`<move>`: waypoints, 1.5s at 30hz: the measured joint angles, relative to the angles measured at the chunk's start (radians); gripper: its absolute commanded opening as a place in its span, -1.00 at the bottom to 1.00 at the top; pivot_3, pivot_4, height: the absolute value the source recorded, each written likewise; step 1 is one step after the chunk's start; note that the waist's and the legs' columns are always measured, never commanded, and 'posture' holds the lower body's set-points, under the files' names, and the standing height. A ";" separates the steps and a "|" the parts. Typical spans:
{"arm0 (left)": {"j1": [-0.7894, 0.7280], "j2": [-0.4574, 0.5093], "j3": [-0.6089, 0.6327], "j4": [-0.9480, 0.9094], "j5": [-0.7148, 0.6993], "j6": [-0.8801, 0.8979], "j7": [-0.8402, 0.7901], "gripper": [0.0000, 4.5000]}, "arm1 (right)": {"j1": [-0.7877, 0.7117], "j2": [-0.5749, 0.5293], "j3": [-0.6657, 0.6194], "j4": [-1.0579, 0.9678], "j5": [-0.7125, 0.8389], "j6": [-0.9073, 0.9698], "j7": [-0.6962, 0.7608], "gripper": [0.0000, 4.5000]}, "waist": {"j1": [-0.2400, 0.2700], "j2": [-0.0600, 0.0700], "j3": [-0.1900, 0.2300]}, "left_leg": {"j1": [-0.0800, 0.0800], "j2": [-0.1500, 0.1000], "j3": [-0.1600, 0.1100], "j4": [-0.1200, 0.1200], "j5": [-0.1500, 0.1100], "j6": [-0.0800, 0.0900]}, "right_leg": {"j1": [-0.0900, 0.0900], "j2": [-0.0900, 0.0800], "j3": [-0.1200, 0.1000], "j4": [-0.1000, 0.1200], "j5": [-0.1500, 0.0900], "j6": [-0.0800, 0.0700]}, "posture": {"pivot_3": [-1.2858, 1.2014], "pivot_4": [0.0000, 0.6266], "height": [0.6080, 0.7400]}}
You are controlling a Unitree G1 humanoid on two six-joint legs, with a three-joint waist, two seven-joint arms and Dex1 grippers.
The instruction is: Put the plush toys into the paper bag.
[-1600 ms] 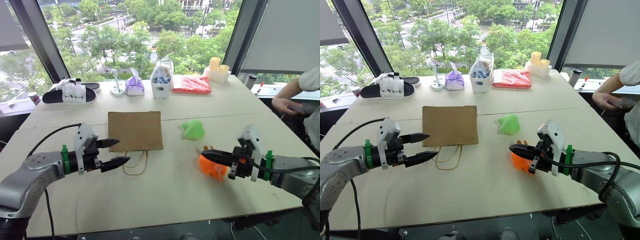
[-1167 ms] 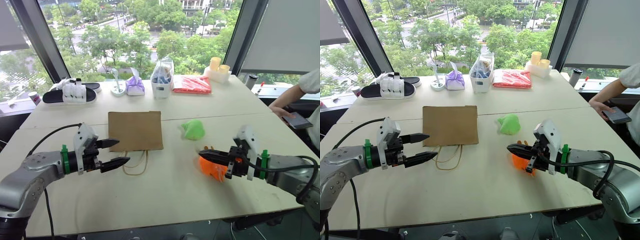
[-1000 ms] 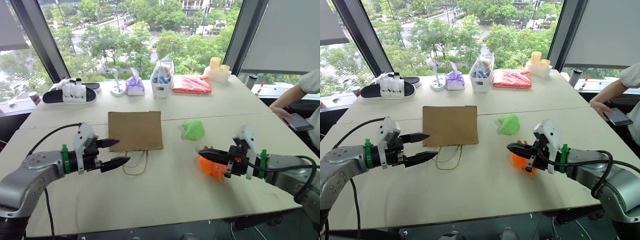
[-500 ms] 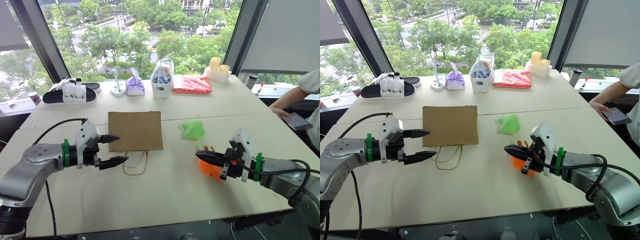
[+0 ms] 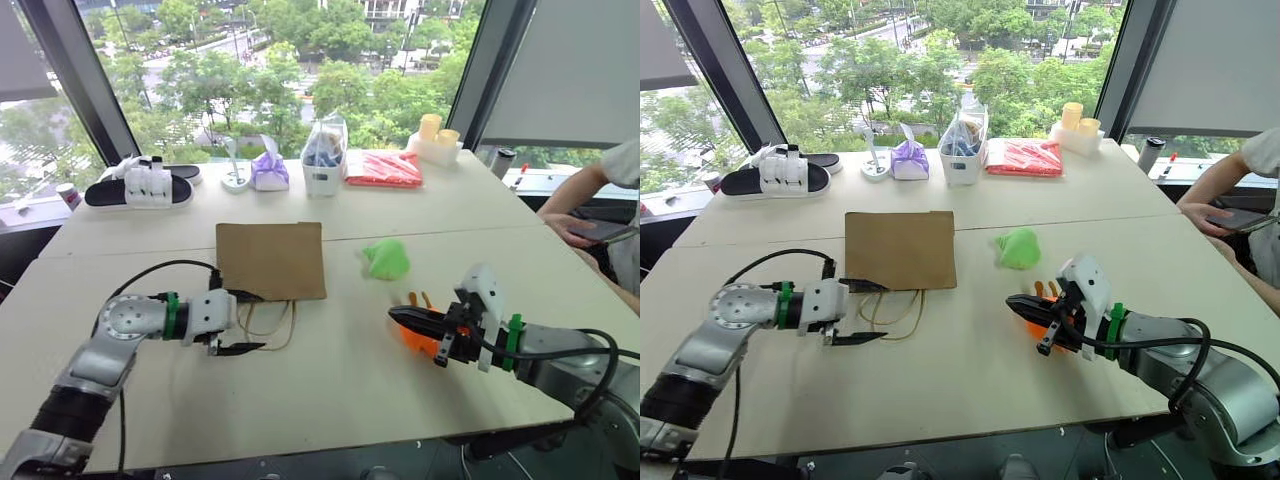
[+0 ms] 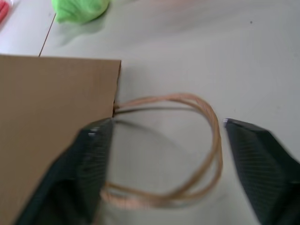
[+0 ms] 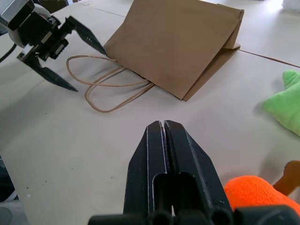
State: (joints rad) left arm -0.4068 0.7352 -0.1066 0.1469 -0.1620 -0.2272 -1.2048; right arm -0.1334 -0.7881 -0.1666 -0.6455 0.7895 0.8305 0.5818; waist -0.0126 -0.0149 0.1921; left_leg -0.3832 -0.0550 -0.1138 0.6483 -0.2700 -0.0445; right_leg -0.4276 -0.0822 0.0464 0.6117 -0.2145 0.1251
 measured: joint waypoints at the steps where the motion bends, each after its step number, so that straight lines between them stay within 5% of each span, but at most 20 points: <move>1: -0.007 -0.007 -0.001 0.009 0.001 -0.003 0.002 -0.06 | 0.000 0.000 0.000 0.000 0.000 0.001 -0.004 -1.00 | -0.001 0.000 0.000 | 0.000 0.000 0.000 0.000 0.000 0.000 | 0.000 0.000 0.000 0.000 0.000 0.000 | 0.03 -0.52 1.00; 5: -0.033 -0.022 -0.004 0.034 0.002 -0.017 0.006 -0.97 | -0.001 0.013 0.017 -0.003 -0.001 0.004 -0.018 -1.00 | 0.000 0.000 0.000 | 0.000 0.000 0.000 0.000 0.000 0.000 | 0.000 0.000 0.000 0.001 0.000 0.000 | 0.03 -0.52 1.00; 9: -0.058 -0.035 -0.001 0.026 -0.035 0.074 0.007 -0.97 | -0.034 0.063 0.072 0.003 -0.032 0.002 -0.054 -1.00 | 0.000 0.000 0.000 | 0.000 0.000 0.000 0.000 0.000 0.000 | 0.000 0.001 0.000 0.001 0.000 0.000 | 0.03 -0.52 1.00; 15: -0.229 -0.093 0.065 -0.083 -0.213 0.392 0.079 -0.97 | -0.157 0.291 0.276 0.138 -0.200 -0.058 -0.175 -1.00 | -0.004 -0.001 0.000 | 0.000 -0.001 -0.001 0.002 0.000 0.000 | 0.000 0.001 -0.001 0.002 0.000 0.000 | 0.03 -0.52 1.00; 21: -0.284 -0.143 0.101 -0.149 -0.322 0.601 0.164 -0.97 | -0.271 0.515 0.416 0.431 -0.391 -0.179 -0.258 -1.00 | -0.012 0.000 0.000 | 0.002 -0.001 -0.001 0.000 0.000 0.000 | -0.002 0.001 0.000 0.005 0.001 0.000 | 0.03 -0.52 1.00; 29: -0.360 -0.209 0.139 -0.229 -0.440 0.774 0.282 -0.97 | -0.496 0.825 0.434 0.984 -0.607 -0.493 -0.406 -1.00 | -0.018 0.000 0.000 | 0.002 -0.001 -0.002 -0.002 0.001 -0.002 | -0.002 0.001 0.000 0.007 0.001 -0.001 | 0.03 -0.52 1.00; 39: -0.584 -0.296 0.315 -0.140 -0.536 0.880 0.548 -0.97 | -0.511 0.831 0.439 1.140 -0.740 -0.613 -0.377 -1.00 | -0.033 0.000 0.000 | 0.003 -0.002 -0.002 -0.002 0.002 -0.003 | -0.003 0.001 0.000 0.008 0.001 -0.001 | 0.03 -0.52 1.00; 45: -0.539 -0.293 0.321 -0.186 -0.552 0.893 0.565 -0.97 | -0.488 0.794 0.432 1.087 -0.776 -0.593 -0.359 -1.00 | -0.033 0.000 0.000 | 0.004 -0.002 -0.002 -0.002 0.002 -0.003 | -0.003 0.001 0.000 0.008 0.001 -0.001 | 0.03 -0.52 1.00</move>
State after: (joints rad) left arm -0.9462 0.4425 0.2146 -0.0388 -0.7144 0.6660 -0.6395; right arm -0.6214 0.0057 0.2652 0.4415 0.0130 0.2379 0.2226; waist -0.0460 -0.0149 0.1918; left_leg -0.3796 -0.0567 -0.1156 0.6463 -0.2681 -0.0479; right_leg -0.4302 -0.0810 0.0466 0.6199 -0.2134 0.1245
